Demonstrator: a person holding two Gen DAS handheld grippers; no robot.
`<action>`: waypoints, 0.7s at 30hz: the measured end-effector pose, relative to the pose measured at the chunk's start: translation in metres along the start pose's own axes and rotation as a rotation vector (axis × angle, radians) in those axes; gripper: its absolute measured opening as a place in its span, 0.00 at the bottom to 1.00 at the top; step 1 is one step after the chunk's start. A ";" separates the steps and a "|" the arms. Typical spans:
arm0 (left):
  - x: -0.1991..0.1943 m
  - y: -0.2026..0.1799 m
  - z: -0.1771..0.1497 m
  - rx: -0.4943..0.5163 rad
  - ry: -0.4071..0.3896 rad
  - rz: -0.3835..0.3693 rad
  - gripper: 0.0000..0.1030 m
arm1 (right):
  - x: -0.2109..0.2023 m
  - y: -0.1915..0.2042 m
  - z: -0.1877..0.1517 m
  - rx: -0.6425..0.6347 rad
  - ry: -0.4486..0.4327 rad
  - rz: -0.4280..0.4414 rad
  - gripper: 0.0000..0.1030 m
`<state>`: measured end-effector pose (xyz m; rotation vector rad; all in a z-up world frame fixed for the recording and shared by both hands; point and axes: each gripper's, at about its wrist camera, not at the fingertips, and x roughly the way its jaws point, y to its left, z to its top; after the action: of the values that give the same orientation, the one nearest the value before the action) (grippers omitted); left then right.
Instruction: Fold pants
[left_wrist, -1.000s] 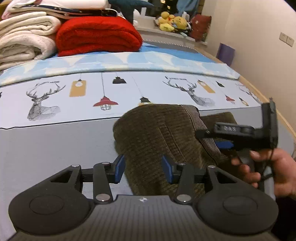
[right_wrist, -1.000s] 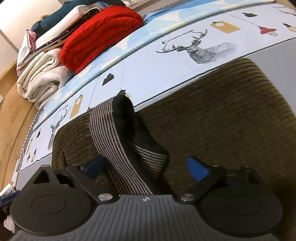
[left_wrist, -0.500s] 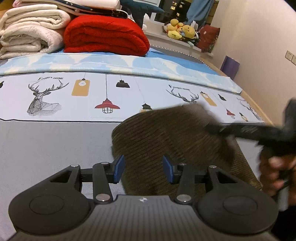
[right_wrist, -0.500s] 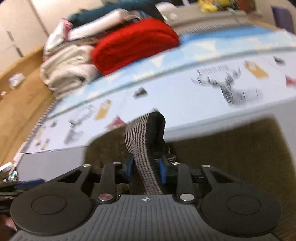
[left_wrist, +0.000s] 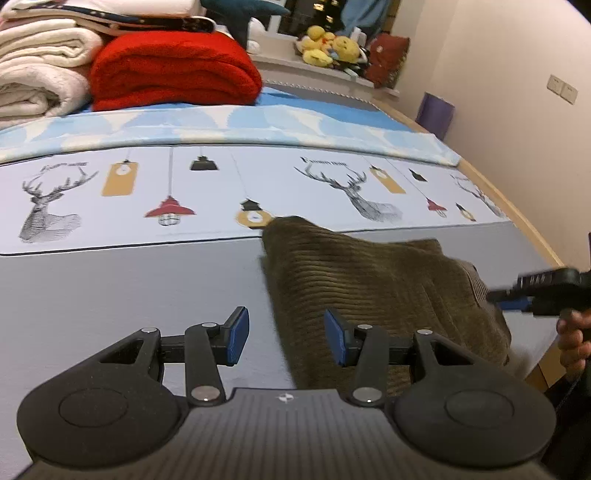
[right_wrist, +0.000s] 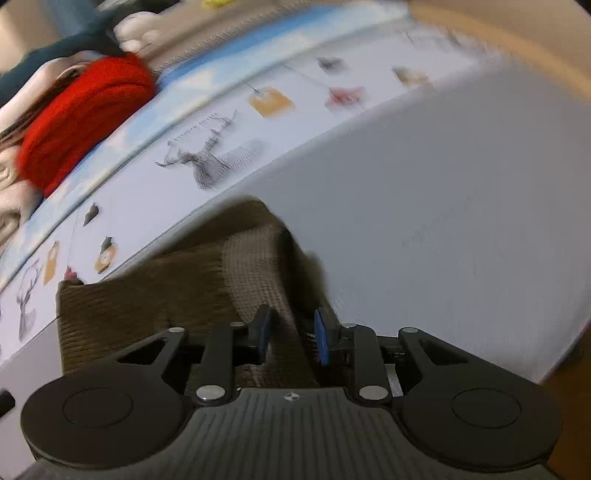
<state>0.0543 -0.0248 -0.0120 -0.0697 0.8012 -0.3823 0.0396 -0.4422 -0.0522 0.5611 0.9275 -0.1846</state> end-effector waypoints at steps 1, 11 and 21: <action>0.002 -0.003 -0.001 0.012 0.006 -0.006 0.49 | -0.003 -0.004 0.002 -0.009 -0.019 0.039 0.35; 0.040 -0.038 -0.015 0.106 0.171 -0.130 0.53 | 0.002 -0.017 -0.005 -0.192 0.014 0.171 0.73; 0.081 -0.038 -0.030 0.064 0.371 -0.029 0.87 | 0.066 -0.026 0.017 -0.111 0.192 0.227 0.96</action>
<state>0.0727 -0.0866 -0.0805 0.0519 1.1540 -0.4549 0.0810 -0.4673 -0.1068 0.5837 1.0442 0.1269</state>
